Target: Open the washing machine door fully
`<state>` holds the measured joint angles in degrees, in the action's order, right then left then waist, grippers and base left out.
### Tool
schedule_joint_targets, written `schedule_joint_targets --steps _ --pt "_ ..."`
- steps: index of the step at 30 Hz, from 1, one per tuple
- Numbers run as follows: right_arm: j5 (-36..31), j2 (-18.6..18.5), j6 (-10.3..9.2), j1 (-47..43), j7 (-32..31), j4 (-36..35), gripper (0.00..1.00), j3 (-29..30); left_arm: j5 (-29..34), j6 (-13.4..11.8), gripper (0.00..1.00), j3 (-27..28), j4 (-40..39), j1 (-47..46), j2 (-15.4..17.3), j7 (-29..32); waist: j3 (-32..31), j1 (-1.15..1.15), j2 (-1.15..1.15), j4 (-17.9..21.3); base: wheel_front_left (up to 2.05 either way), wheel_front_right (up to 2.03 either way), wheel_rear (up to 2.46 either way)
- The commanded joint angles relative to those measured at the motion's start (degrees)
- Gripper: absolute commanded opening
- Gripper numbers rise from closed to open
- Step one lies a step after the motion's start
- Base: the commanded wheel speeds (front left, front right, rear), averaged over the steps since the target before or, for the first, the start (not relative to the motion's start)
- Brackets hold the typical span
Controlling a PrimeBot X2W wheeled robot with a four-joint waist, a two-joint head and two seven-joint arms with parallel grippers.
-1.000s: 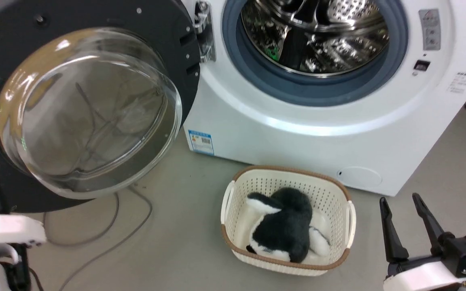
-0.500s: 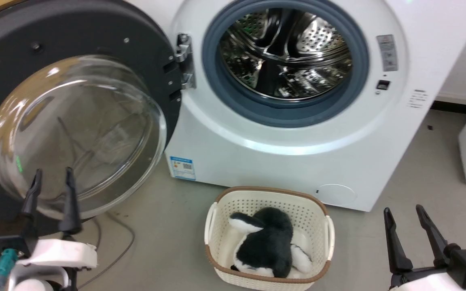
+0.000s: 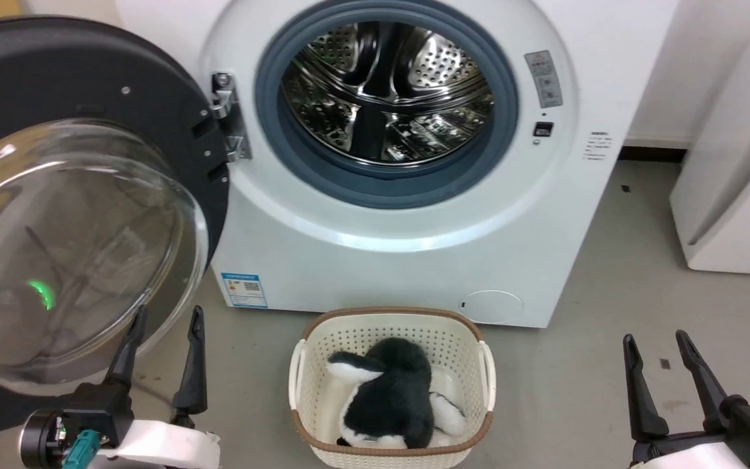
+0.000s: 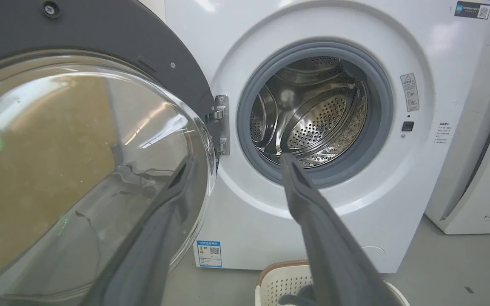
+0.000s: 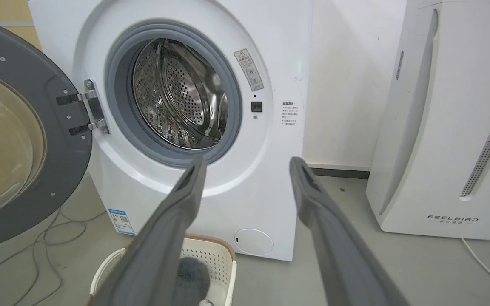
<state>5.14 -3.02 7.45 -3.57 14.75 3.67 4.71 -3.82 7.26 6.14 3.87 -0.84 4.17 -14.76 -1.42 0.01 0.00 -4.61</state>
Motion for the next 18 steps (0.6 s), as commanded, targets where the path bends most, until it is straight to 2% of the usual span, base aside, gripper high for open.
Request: schedule_joint_targets --steps 1,10,11,18 --pt "0.2 0.1 0.03 -0.9 0.3 -0.3 1.00 -0.1 -0.5 0.2 1.00 -0.4 0.5 1.0 -0.1 -0.2 0.1 -0.01 0.00 1.0 0.00 0.00 0.00" --pt "0.6 0.1 0.03 -1.5 0.3 -0.5 1.00 -0.2 -0.6 0.2 1.00 -0.8 1.7 2.1 -0.6 -0.2 0.2 -0.01 0.00 3.1 0.00 0.00 0.00" --pt "0.2 0.0 0.00 -0.7 0.0 -0.3 0.00 -0.2 -0.3 0.0 0.00 -0.9 1.7 1.2 -0.4 0.0 0.2 -0.01 0.00 3.1 0.00 0.00 0.00" --pt "0.1 0.0 -0.01 -0.6 -0.3 -0.3 0.00 -0.2 -0.2 -0.2 0.00 -1.2 1.6 1.1 -0.4 0.4 0.2 -0.01 0.00 3.2 0.00 0.00 0.00"
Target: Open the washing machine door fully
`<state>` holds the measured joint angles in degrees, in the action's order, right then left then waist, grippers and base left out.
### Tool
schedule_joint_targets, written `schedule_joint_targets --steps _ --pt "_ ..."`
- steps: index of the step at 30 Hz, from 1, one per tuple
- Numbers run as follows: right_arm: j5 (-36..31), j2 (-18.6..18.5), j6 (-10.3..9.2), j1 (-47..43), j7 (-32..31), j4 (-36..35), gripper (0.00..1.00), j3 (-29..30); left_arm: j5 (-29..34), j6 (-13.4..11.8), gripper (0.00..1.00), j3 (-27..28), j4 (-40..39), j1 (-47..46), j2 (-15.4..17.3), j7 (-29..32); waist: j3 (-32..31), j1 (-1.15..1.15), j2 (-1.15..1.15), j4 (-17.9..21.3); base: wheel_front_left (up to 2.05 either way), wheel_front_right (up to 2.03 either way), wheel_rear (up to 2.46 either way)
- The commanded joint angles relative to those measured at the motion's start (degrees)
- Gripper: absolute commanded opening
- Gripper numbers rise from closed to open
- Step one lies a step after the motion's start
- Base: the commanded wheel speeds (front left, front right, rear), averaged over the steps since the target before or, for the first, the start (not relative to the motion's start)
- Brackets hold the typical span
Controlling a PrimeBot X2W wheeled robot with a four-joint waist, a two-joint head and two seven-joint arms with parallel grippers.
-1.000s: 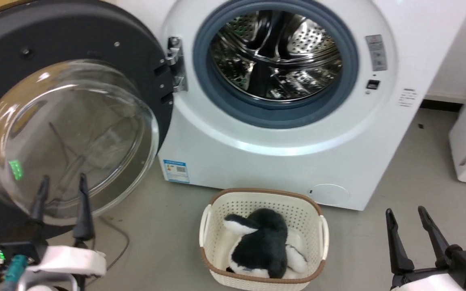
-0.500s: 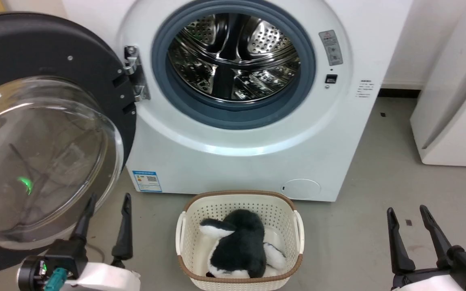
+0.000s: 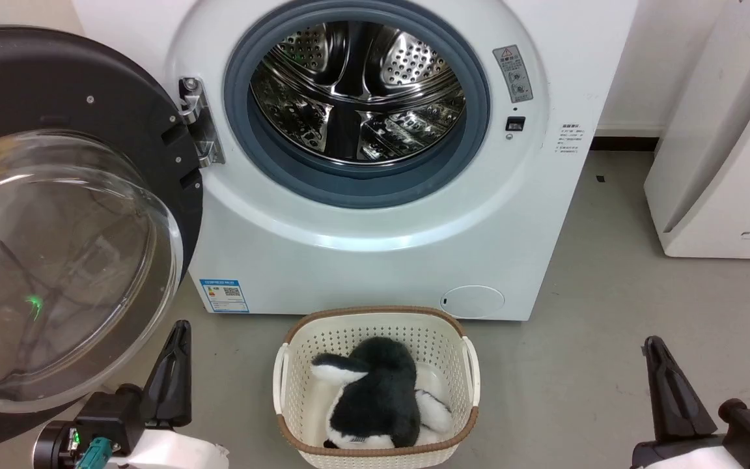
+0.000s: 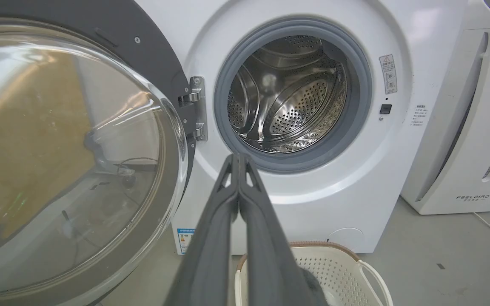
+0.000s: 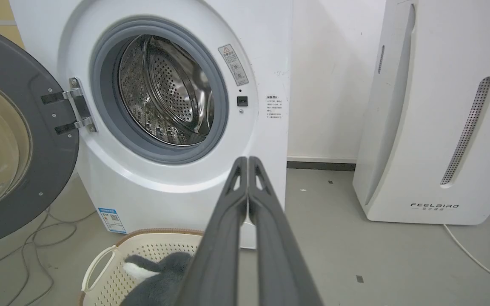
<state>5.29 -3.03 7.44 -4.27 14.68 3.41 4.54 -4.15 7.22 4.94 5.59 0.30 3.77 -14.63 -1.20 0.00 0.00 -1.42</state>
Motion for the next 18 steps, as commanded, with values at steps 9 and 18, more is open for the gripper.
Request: schedule_joint_targets --steps 9,18 --pt "-0.5 0.0 0.00 0.4 -1.3 -0.3 0.00 -0.4 0.4 -0.7 0.00 -0.4 -0.5 0.0 -0.1 1.3 0.1 0.00 0.00 0.1 0.00 0.00 0.00" --pt "-0.8 0.0 0.01 0.7 -2.2 -0.5 0.00 -0.7 0.6 -1.1 0.00 -0.7 -0.9 0.0 -0.1 2.2 0.2 0.00 0.00 0.2 0.00 0.00 0.00"
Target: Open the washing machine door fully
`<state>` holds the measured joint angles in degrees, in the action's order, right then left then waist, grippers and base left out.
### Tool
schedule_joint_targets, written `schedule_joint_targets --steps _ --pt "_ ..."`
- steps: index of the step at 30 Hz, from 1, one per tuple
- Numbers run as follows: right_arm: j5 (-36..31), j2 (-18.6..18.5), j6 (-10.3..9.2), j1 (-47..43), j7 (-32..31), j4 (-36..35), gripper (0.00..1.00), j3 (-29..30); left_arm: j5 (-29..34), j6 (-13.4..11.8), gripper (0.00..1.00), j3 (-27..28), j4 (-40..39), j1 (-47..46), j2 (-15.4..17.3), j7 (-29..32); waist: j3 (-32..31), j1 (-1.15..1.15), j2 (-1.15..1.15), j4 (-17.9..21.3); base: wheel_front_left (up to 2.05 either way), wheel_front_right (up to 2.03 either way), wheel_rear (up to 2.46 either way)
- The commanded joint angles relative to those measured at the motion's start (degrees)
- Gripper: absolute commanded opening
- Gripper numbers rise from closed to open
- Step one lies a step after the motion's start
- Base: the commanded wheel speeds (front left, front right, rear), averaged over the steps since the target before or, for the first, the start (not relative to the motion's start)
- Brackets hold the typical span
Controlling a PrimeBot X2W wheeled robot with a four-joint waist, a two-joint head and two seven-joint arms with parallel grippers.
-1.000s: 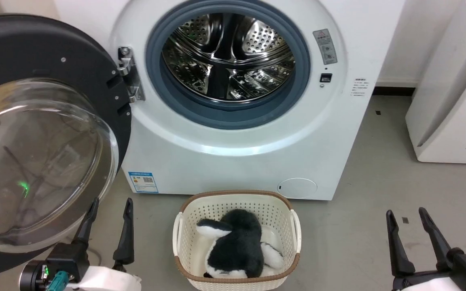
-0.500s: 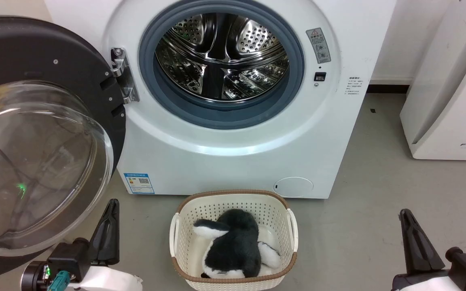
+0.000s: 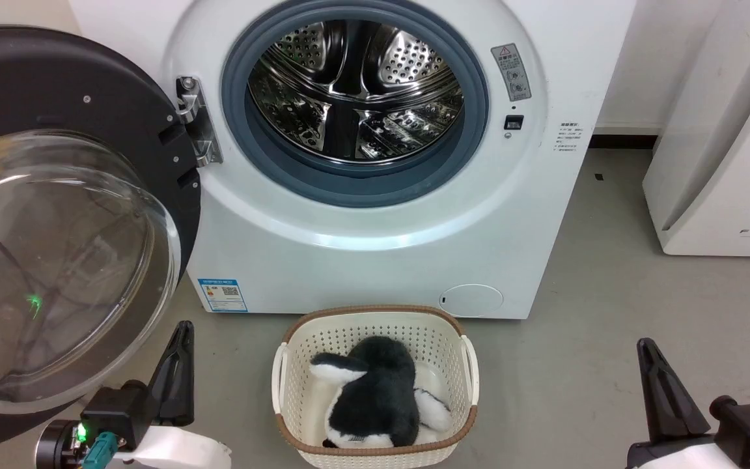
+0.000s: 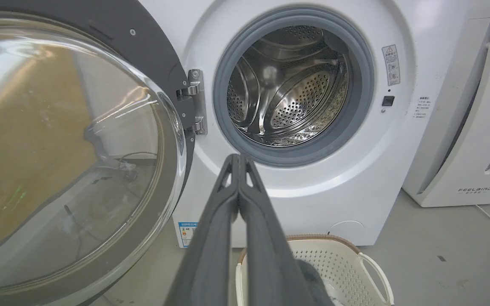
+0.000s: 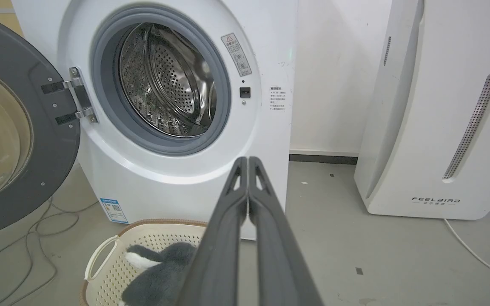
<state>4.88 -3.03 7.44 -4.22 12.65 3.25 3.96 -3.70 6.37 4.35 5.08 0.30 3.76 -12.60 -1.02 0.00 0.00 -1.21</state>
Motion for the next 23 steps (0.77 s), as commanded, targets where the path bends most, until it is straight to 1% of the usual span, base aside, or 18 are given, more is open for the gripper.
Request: schedule_joint_targets --steps 1,23 --pt "-0.4 0.0 0.01 0.6 -0.3 -0.4 0.00 -0.1 0.2 -0.3 0.00 -0.1 -0.4 0.0 -0.1 0.3 0.0 0.00 0.00 0.0 0.00 0.00 0.00" --pt "-1.4 0.1 0.02 1.4 -2.9 -1.0 0.00 -0.9 1.0 -1.6 0.00 -1.0 -1.4 -0.1 -0.3 2.9 0.2 0.00 0.00 0.3 0.00 0.00 0.00"
